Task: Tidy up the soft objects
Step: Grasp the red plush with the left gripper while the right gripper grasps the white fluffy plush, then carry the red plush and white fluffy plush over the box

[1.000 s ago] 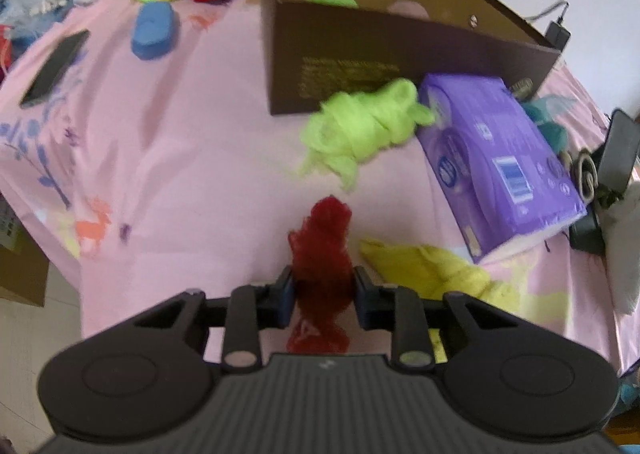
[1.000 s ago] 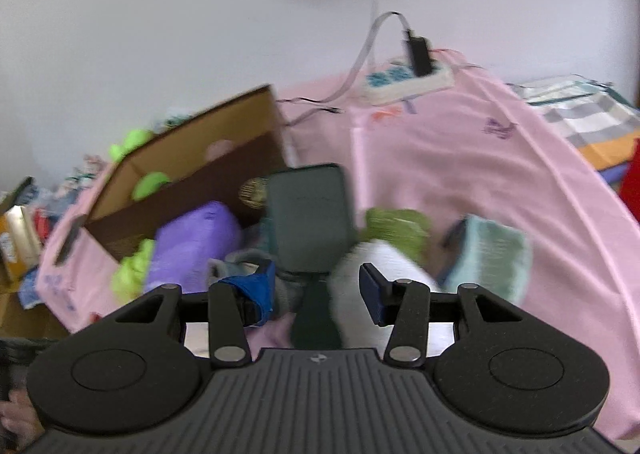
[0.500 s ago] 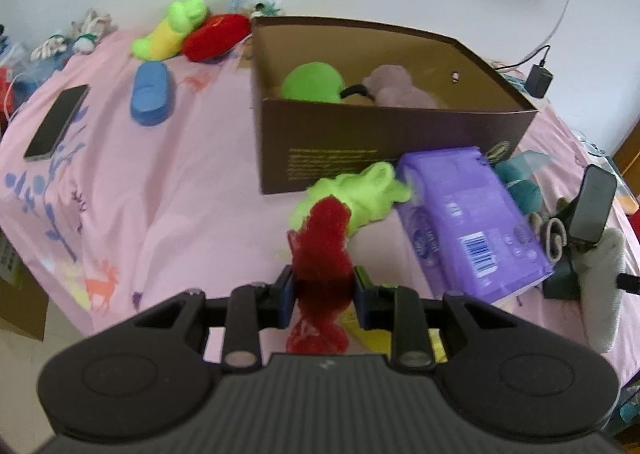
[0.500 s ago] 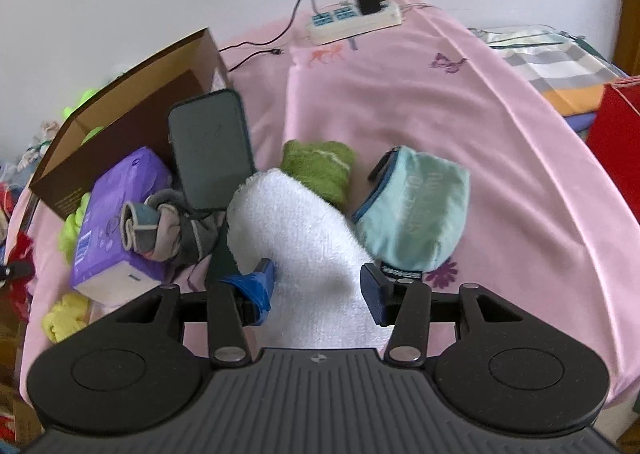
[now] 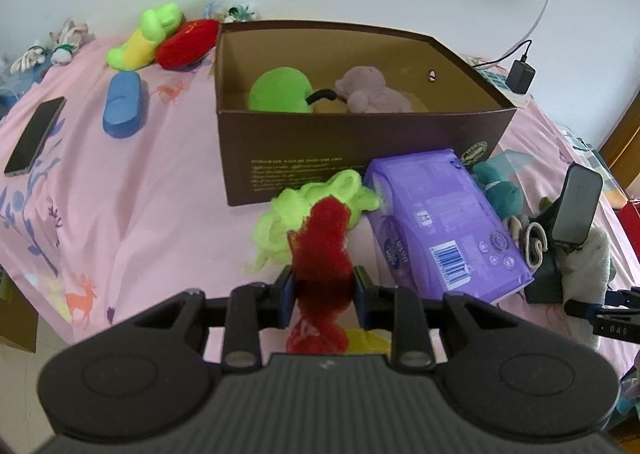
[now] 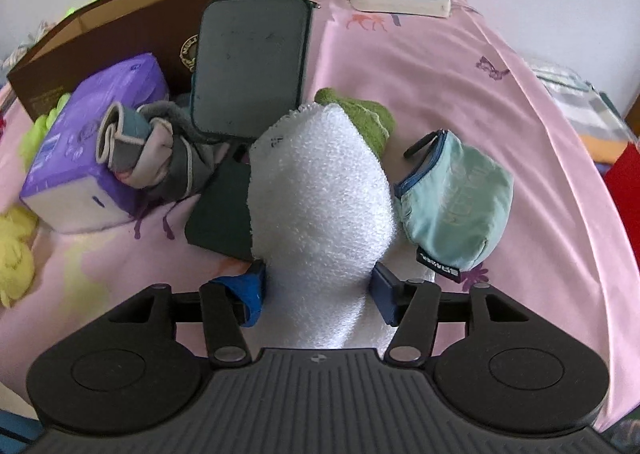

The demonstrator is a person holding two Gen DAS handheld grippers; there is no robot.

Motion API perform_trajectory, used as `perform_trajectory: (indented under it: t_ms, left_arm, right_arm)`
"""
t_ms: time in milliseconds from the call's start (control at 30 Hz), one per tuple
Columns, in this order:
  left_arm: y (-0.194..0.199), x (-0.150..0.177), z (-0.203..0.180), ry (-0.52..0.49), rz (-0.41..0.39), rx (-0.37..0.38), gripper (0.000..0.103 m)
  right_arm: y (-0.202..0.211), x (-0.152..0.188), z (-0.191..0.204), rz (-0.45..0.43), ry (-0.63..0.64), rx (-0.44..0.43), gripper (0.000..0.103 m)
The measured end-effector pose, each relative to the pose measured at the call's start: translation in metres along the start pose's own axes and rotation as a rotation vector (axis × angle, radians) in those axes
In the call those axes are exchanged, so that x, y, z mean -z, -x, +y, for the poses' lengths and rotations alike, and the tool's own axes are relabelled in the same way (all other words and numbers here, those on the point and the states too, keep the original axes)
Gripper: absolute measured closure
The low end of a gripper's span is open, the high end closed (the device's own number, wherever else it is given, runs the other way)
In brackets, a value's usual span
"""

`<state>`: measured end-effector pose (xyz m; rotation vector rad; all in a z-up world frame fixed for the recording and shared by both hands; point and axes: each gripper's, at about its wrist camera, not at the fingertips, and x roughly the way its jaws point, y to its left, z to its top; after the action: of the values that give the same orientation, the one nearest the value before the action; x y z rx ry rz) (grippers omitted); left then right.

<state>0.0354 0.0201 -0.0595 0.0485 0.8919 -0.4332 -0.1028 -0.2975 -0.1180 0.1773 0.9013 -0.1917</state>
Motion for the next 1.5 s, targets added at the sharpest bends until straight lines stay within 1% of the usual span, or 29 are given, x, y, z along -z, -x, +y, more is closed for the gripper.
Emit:
perform_trajectory:
  t_ms: [100, 167, 267, 367, 500, 633, 700, 800, 900, 1033, 1133, 1267, 1367, 1433, 1500]
  left_arm:
    - [0.0, -0.002, -0.001, -0.006, -0.002, 0.006, 0.075]
    - [-0.001, -0.003, -0.001, -0.008, -0.004, 0.009, 0.075]
    - [0.0, -0.006, -0.002, -0.016, -0.012, 0.017, 0.075]
    - [0.001, -0.01, -0.004, -0.025, -0.019, 0.032, 0.075]
    - [0.002, -0.015, -0.009, -0.042, -0.028, 0.062, 0.075]
    - [0.004, -0.02, -0.016, -0.07, -0.037, 0.093, 0.075]
    - [0.004, -0.022, -0.019, -0.078, -0.041, 0.107, 0.075]
    - [0.007, -0.026, -0.022, -0.082, -0.055, 0.121, 0.075]
    - [0.012, -0.031, -0.023, -0.082, -0.079, 0.128, 0.075]
    - [0.021, -0.042, -0.02, -0.07, -0.129, 0.13, 0.075]
    - [0.026, -0.055, -0.019, -0.066, -0.164, 0.131, 0.075]
    - [0.026, -0.074, -0.019, -0.078, -0.212, 0.107, 0.075]
    - [0.02, -0.092, -0.018, -0.073, -0.226, 0.11, 0.075]
    - [0.012, -0.104, -0.021, -0.081, -0.233, 0.092, 0.075]
    - [0.001, -0.116, -0.022, -0.075, -0.224, 0.105, 0.075]
  right_arm:
    - [0.003, -0.001, -0.003, -0.001, -0.027, -0.018, 0.075]
    - [0.007, -0.003, -0.005, -0.005, -0.041, -0.021, 0.086]
    - [0.015, -0.005, -0.006, -0.015, -0.066, -0.028, 0.09]
    - [0.028, -0.005, -0.013, -0.024, -0.122, -0.066, 0.091]
    - [0.049, -0.01, -0.023, -0.036, -0.2, -0.155, 0.091]
    - [0.071, -0.021, -0.027, -0.054, -0.229, -0.267, 0.09]
    - [0.081, -0.028, -0.021, -0.07, -0.21, -0.309, 0.09]
    - [0.093, -0.043, -0.006, -0.1, -0.146, -0.369, 0.089]
    - [0.101, -0.06, 0.011, -0.136, -0.098, -0.449, 0.089]
    - [0.104, -0.094, 0.031, -0.197, -0.027, -0.533, 0.088]
    - [0.101, -0.122, 0.041, -0.232, -0.015, -0.593, 0.088]
    - [0.087, -0.157, 0.053, -0.252, -0.029, -0.642, 0.088]
    - [0.078, -0.181, 0.064, -0.262, -0.015, -0.636, 0.088]
    - [0.069, -0.197, 0.071, -0.257, -0.009, -0.632, 0.088]
    - [0.057, -0.21, 0.079, -0.246, -0.007, -0.623, 0.088]
